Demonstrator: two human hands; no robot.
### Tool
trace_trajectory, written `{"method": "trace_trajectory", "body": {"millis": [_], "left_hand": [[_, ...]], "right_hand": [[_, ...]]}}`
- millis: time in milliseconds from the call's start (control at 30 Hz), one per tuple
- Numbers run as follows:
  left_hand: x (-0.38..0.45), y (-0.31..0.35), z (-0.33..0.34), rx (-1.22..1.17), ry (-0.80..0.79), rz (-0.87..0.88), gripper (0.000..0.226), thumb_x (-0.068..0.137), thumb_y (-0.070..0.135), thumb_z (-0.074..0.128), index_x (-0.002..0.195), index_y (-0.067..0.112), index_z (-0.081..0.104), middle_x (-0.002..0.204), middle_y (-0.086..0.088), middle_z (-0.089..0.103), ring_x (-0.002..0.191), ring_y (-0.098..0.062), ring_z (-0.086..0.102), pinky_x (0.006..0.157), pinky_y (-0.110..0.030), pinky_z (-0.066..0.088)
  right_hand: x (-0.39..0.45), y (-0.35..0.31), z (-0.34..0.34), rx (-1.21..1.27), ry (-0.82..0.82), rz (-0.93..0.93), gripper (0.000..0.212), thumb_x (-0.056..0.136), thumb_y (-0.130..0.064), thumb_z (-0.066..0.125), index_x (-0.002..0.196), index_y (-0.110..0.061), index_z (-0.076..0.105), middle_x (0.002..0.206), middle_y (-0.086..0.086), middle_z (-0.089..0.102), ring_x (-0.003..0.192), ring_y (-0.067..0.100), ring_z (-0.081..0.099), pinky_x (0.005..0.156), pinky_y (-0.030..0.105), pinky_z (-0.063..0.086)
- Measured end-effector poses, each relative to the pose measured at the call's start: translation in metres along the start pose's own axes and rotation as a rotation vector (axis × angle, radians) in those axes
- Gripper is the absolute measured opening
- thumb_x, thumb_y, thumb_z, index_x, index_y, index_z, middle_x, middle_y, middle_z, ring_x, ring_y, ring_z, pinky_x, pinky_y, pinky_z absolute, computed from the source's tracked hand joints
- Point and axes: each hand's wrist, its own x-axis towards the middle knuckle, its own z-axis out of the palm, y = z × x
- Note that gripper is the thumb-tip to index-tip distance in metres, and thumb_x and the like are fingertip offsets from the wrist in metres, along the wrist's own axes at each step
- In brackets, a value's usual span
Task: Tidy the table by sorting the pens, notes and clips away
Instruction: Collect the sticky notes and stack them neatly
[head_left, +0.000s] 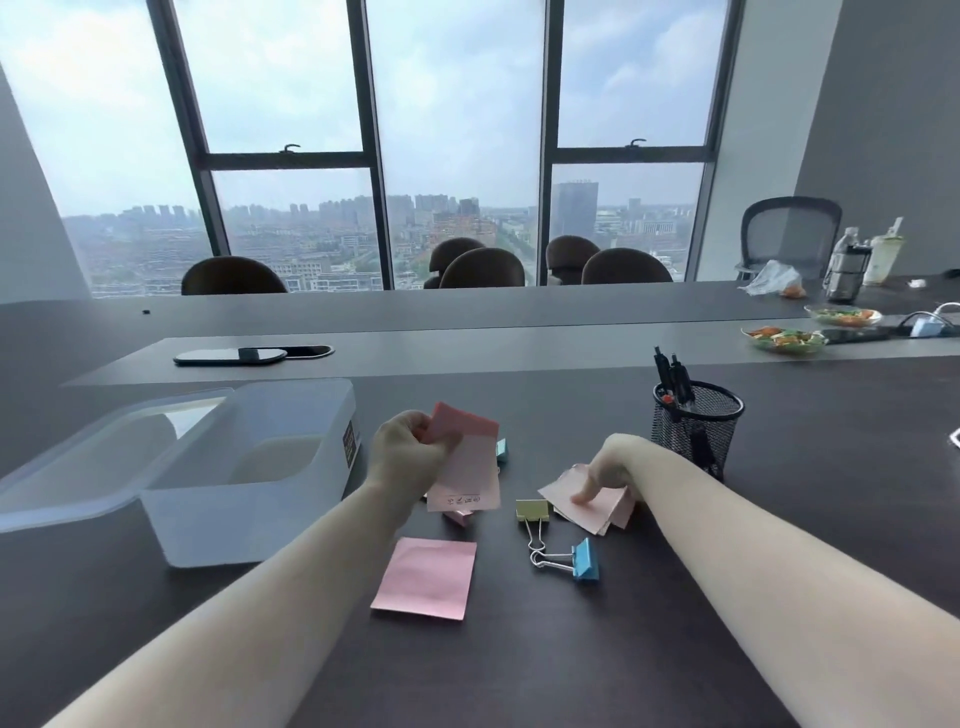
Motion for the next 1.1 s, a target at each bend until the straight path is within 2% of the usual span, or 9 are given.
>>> {"method": "trace_trajectory", "body": {"millis": [100,167,233,467,600,767,833,967,1100], "left_hand": [[-0.004,-0.004,-0.013,0.001,-0.036,-0.041,0.021,0.08,0.014,0.069,0.063,0.016,0.057,0.06,0.001,0.054,0.051,-0.009,0.049,0.045,-0.017,0.038],[-0.009,-0.008,-0.023,-0.004,-0.084,-0.083,0.023,0.08,0.01,0.07,0.062,0.015,0.057,0.058,0.0,0.051,0.044,-0.004,0.049,0.043,-0.014,0.037],[-0.017,-0.011,-0.032,-0.016,-0.122,-0.128,0.023,0.077,0.008,0.073,0.062,0.014,0.056,0.058,-0.002,0.051,0.042,-0.005,0.051,0.037,-0.012,0.036],[-0.036,-0.011,-0.045,0.011,-0.103,-0.202,0.023,0.054,0.028,0.072,0.067,0.015,0.058,0.072,-0.008,0.058,0.077,-0.025,0.058,0.069,-0.035,0.046],[-0.039,-0.008,-0.047,0.032,-0.067,-0.227,0.064,0.056,0.027,0.08,0.114,0.016,0.053,0.091,-0.009,0.061,0.094,-0.033,0.065,0.089,-0.045,0.054],[-0.052,-0.005,-0.061,-0.136,-0.048,-0.362,0.02,0.075,0.009,0.078,0.078,0.009,0.058,0.097,-0.024,0.068,0.083,-0.033,0.065,0.057,-0.027,0.054],[-0.061,-0.008,-0.067,-0.126,-0.071,-0.396,0.019,0.076,0.007,0.077,0.077,0.008,0.058,0.087,-0.02,0.068,0.073,-0.029,0.064,0.061,-0.03,0.048],[-0.077,-0.007,-0.068,-0.014,-0.183,-0.426,0.022,0.076,0.005,0.076,0.078,0.008,0.054,0.07,-0.01,0.062,0.054,-0.019,0.057,0.037,-0.014,0.042],[-0.088,-0.006,-0.058,0.171,-0.227,-0.4,0.03,0.071,0.013,0.081,0.081,0.012,0.053,0.075,-0.007,0.06,0.062,-0.021,0.054,0.051,-0.024,0.04]], "right_hand": [[-0.007,0.0,-0.001,-0.049,-0.004,-0.023,0.067,0.095,-0.034,0.052,0.144,0.005,0.026,0.145,0.02,0.042,0.119,0.03,0.053,0.096,0.034,0.041],[-0.008,0.002,-0.003,-0.022,-0.041,-0.055,0.038,0.097,-0.032,0.05,0.108,0.004,0.053,0.1,0.015,0.061,0.079,0.022,0.056,0.068,0.027,0.044],[-0.008,0.004,-0.001,0.044,-0.059,-0.06,0.032,0.097,-0.027,0.05,0.077,-0.002,0.051,0.076,0.006,0.052,0.068,0.019,0.051,0.058,0.024,0.038],[-0.012,0.001,0.008,0.351,0.367,-0.26,0.057,0.074,-0.011,0.079,0.123,-0.001,0.053,0.125,0.015,0.06,0.107,0.024,0.059,0.095,0.033,0.048],[-0.016,-0.001,0.009,0.568,0.386,-0.379,0.064,0.072,0.004,0.077,0.127,-0.007,0.046,0.129,0.016,0.053,0.117,0.032,0.055,0.097,0.043,0.049],[-0.027,-0.006,0.01,0.667,0.398,-0.571,0.062,0.069,0.006,0.076,0.121,-0.014,0.049,0.109,0.016,0.055,0.097,0.032,0.06,0.082,0.042,0.055],[-0.032,-0.008,0.01,0.678,0.361,-0.623,0.06,0.069,0.004,0.076,0.119,-0.016,0.049,0.104,0.014,0.055,0.099,0.035,0.062,0.083,0.045,0.056],[-0.041,-0.014,0.013,0.676,0.327,-0.663,0.06,0.068,0.006,0.075,0.118,-0.015,0.049,0.1,0.016,0.057,0.099,0.039,0.064,0.083,0.048,0.057],[-0.046,-0.016,0.016,0.66,0.322,-0.695,0.058,0.07,0.005,0.073,0.118,-0.017,0.049,0.1,0.014,0.057,0.095,0.036,0.063,0.075,0.041,0.056]]}}
